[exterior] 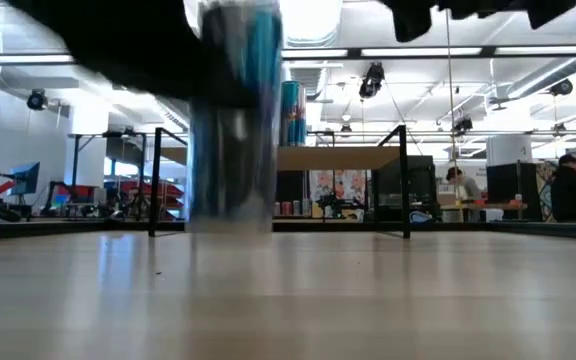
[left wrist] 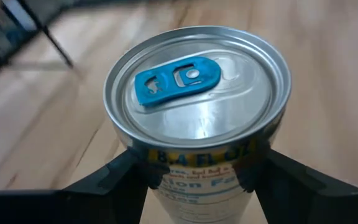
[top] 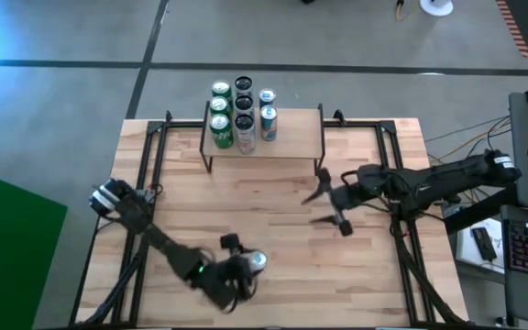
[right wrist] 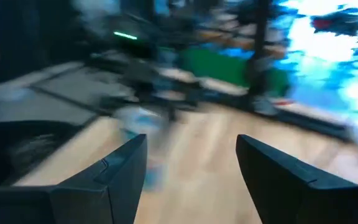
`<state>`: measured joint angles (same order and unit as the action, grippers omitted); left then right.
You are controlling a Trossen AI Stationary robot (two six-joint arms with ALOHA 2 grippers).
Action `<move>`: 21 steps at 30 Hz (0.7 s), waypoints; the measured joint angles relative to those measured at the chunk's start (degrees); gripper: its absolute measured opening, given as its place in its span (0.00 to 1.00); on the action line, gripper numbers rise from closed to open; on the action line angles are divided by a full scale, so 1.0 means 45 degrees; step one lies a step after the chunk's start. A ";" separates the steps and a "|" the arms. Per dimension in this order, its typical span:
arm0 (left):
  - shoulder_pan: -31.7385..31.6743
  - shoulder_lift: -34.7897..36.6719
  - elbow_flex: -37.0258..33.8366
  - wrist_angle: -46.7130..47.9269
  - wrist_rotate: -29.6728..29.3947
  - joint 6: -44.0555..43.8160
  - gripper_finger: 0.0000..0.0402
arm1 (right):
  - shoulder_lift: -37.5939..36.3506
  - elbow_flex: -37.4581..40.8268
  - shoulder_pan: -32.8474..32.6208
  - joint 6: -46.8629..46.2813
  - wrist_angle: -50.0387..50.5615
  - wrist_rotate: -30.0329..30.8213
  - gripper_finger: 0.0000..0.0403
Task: Place canned beverage on shelf
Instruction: Put the blue soda can on the shelf aligned with other blue soda cans
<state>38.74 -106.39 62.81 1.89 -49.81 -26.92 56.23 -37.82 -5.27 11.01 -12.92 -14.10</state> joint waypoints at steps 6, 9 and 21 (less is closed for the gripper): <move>-0.2307 0.0541 -0.2627 -0.6587 0.4548 0.2708 0.58 | -0.0048 0.1118 0.0575 -0.0584 -0.0680 -0.1371 0.61; -0.3313 0.0555 -0.3920 -0.9344 0.6982 0.3513 0.58 | 0.0825 0.1801 0.0505 -0.0839 -0.2180 -0.2035 0.63; -0.4401 0.0029 -0.4128 -0.9511 0.9516 0.5492 0.58 | 0.5232 0.1828 0.0766 -0.2459 -0.7232 -0.2846 0.79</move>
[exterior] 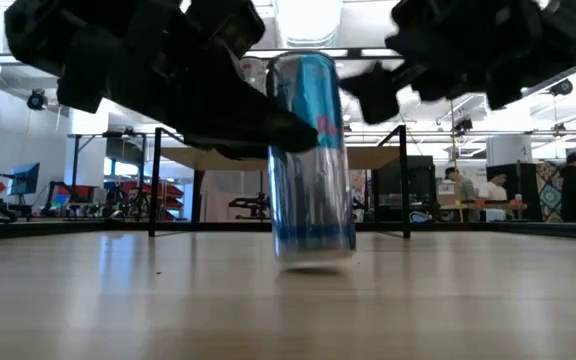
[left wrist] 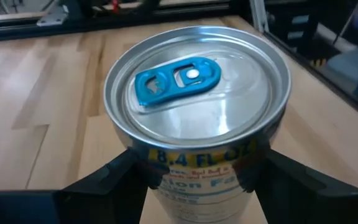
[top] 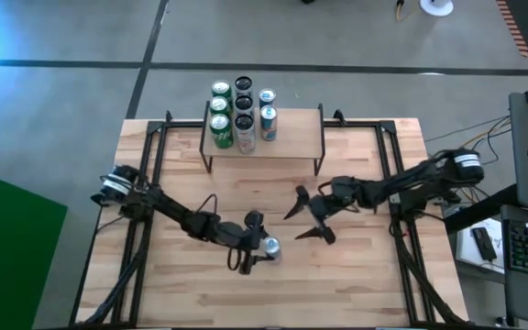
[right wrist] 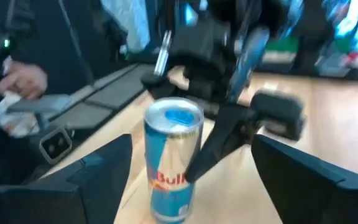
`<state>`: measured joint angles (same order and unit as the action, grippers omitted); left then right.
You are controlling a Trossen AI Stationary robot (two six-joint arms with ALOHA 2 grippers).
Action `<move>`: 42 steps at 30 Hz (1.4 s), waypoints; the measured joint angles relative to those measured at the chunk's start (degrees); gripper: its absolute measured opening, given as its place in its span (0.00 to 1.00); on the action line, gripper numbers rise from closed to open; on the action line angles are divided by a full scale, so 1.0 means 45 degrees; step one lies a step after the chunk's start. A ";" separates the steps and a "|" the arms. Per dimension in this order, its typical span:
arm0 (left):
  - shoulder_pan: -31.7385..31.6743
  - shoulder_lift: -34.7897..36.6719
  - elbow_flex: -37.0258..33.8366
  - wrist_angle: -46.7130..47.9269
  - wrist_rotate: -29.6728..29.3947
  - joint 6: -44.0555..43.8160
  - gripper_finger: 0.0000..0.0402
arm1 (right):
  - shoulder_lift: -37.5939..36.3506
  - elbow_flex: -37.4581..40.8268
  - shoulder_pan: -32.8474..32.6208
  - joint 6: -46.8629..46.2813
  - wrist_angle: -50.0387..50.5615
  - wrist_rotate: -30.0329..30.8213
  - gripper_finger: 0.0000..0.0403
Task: Place canned beverage on shelf
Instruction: Put the blue soda can on the shelf aligned with other blue soda cans
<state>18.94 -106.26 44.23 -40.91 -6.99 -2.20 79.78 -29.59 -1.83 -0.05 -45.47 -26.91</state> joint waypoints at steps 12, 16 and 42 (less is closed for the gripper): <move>-0.0102 -0.0345 0.0432 0.0663 0.0017 0.0444 0.58 | 0.3117 -0.1959 -0.0377 -0.0291 -0.0140 -0.0947 0.83; -0.0102 -0.0320 0.0424 0.0767 -0.0010 0.0421 0.59 | 0.3700 -0.2429 -0.0567 -0.0235 -0.0062 -0.1153 0.81; -0.0155 -0.0442 0.0426 0.0873 -0.0852 0.0437 0.70 | 0.4132 -0.2693 -0.1039 0.0719 -0.0059 -0.0333 0.78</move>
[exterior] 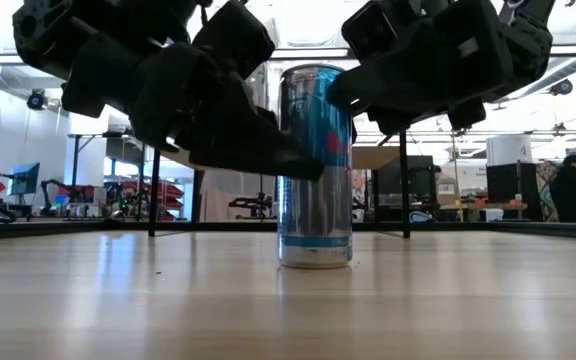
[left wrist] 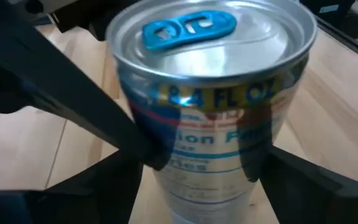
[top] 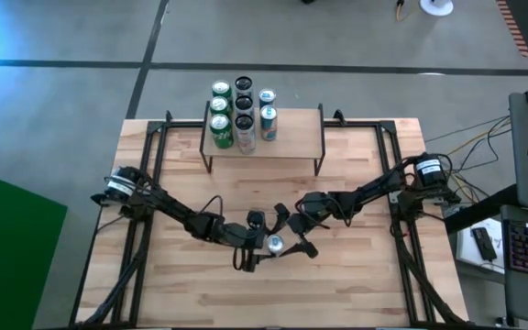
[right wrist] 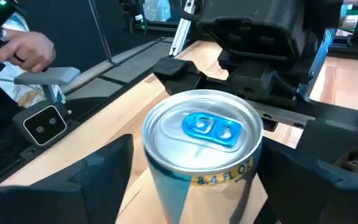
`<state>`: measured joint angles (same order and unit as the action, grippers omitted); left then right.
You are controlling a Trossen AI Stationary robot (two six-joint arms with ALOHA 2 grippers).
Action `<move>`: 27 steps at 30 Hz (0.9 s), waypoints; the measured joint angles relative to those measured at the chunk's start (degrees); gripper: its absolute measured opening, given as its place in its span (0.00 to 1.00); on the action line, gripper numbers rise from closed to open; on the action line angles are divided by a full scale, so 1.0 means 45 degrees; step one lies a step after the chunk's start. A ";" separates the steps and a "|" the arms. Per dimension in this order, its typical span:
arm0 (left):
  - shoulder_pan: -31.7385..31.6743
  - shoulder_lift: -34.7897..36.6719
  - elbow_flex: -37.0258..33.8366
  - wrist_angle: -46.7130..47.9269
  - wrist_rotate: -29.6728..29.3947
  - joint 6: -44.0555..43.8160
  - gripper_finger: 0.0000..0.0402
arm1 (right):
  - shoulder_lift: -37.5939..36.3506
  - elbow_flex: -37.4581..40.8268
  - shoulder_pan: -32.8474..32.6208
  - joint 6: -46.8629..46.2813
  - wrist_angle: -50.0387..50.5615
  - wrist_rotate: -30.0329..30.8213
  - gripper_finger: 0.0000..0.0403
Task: Place canned beverage on shelf
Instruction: Put the blue soda can on the shelf aligned with other blue soda cans
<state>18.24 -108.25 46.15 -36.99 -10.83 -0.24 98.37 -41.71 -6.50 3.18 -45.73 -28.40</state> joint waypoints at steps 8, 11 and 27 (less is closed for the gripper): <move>0.0014 0.0010 0.0000 -0.0098 -0.0787 -0.0032 0.75 | 0.0005 -0.0039 0.0000 -0.0020 -0.0073 0.0364 0.56; 0.0019 0.0015 0.0000 -0.0103 -0.0852 -0.0094 0.75 | 0.0000 -0.0039 0.0000 -0.0156 -0.0073 0.0421 0.55; 0.0131 0.1151 -0.0573 0.1942 -0.3484 -0.3006 0.79 | -0.1914 0.0185 0.0031 -0.0565 0.2169 0.1686 0.56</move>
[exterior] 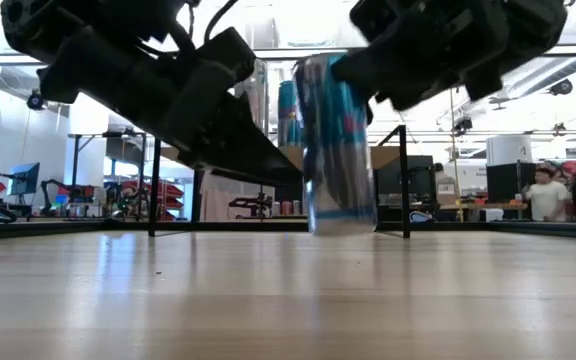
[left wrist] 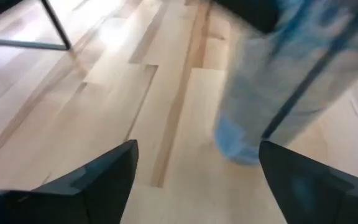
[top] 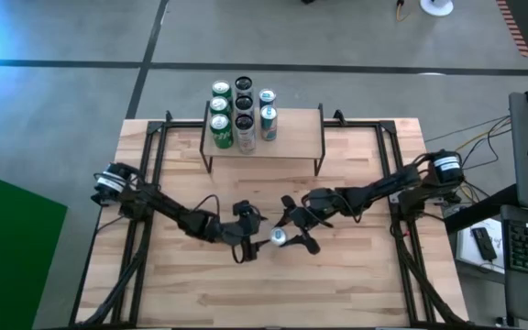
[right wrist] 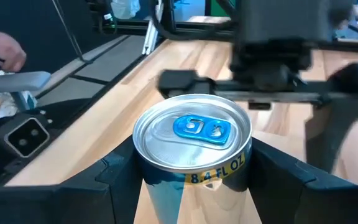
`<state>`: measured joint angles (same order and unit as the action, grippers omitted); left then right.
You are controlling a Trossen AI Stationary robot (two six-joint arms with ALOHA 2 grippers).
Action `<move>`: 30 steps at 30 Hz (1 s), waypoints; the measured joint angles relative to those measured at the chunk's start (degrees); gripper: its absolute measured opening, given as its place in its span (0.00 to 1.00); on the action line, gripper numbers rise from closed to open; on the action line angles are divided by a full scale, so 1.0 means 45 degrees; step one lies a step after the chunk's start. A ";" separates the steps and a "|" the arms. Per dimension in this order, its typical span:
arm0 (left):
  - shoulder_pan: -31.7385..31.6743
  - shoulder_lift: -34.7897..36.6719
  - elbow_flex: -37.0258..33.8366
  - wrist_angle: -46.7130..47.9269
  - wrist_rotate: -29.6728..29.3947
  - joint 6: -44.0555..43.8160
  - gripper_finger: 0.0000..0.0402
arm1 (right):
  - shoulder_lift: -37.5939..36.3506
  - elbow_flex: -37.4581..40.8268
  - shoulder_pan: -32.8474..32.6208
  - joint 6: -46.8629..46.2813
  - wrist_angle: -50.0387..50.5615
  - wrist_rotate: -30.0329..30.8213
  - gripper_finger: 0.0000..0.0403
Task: Place canned beverage on shelf
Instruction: Put the blue soda can on the shelf aligned with other blue soda cans
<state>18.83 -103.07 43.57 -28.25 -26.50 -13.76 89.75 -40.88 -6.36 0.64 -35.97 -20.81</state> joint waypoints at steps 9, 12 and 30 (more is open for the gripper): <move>0.0053 0.0188 0.0078 0.2684 -0.1146 -0.1884 0.99 | -0.2831 0.0033 0.0185 0.0754 0.2004 0.2008 0.56; 0.0092 0.0353 0.0078 0.3337 -0.2430 -0.2353 0.97 | -0.4263 -0.0020 0.0799 0.1123 0.2445 0.2252 0.56; 0.0104 0.0850 0.0056 0.3552 -0.4988 -0.2099 0.86 | -0.2282 -0.5174 0.6736 0.0691 0.5874 -0.0370 0.57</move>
<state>19.30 -99.24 43.82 -12.27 -48.95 -23.21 79.48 -64.16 23.95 3.75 -9.54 -22.48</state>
